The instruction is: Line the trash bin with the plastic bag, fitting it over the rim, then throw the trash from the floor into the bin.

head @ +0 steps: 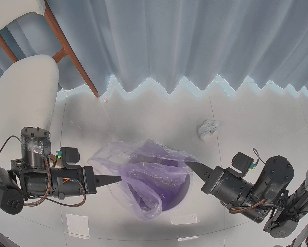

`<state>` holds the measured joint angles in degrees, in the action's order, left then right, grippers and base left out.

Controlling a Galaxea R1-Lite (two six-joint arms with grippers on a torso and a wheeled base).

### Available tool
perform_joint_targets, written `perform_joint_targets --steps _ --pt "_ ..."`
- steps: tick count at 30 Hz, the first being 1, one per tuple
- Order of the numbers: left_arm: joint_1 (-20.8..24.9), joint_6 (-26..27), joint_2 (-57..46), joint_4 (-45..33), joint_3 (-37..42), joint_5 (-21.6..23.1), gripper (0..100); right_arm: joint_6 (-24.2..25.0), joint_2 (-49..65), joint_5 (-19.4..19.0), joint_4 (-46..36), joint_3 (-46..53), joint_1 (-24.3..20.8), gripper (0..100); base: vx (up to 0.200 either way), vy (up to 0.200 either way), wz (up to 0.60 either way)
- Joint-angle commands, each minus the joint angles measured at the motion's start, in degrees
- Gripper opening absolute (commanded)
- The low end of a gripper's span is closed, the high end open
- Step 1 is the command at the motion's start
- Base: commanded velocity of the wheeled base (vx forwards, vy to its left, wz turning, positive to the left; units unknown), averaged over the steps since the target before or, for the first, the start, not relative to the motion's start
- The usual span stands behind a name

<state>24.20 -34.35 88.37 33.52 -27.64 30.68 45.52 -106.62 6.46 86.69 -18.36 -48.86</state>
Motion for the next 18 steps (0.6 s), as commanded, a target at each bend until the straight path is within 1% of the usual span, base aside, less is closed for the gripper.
perform_joint_targets --steps 1,2,5,6,11,12,15,18 --pt "0.50 -3.18 1.28 3.92 1.53 -0.10 0 1.15 -2.10 0.04 0.06 -0.45 0.17 0 0.000 0.000 0.00" --pt "0.50 -5.46 1.45 7.08 2.24 -0.10 0 0.97 -3.51 0.13 0.41 -0.54 0.17 0 0.000 0.000 0.00" --pt "0.32 -6.08 1.72 9.28 2.94 -0.19 0 1.06 -4.04 0.13 1.38 -0.27 0.17 0 0.000 0.000 0.00" --pt "0.32 -6.08 1.72 9.28 2.94 -0.19 0 1.06 -4.04 0.13 1.38 -0.27 0.17 0 0.000 0.000 0.00" --pt "-0.03 -5.90 8.05 9.63 2.59 -1.06 0 1.50 -9.31 0.13 2.08 -0.80 0.43 0 0.000 0.000 0.00" --pt "-0.03 -5.81 9.63 9.63 2.41 -2.03 0 1.85 -10.63 0.13 3.05 -1.06 0.43 0 0.000 0.000 0.00" --pt "0.50 -5.46 11.39 9.63 2.41 -3.44 0 2.73 -12.47 0.22 3.22 -1.33 0.43 0 0.000 0.000 0.00" --pt "0.59 -5.73 11.65 9.63 2.41 -3.44 0 2.82 -12.74 0.22 3.22 -1.33 0.43 0 0.000 0.000 0.00"
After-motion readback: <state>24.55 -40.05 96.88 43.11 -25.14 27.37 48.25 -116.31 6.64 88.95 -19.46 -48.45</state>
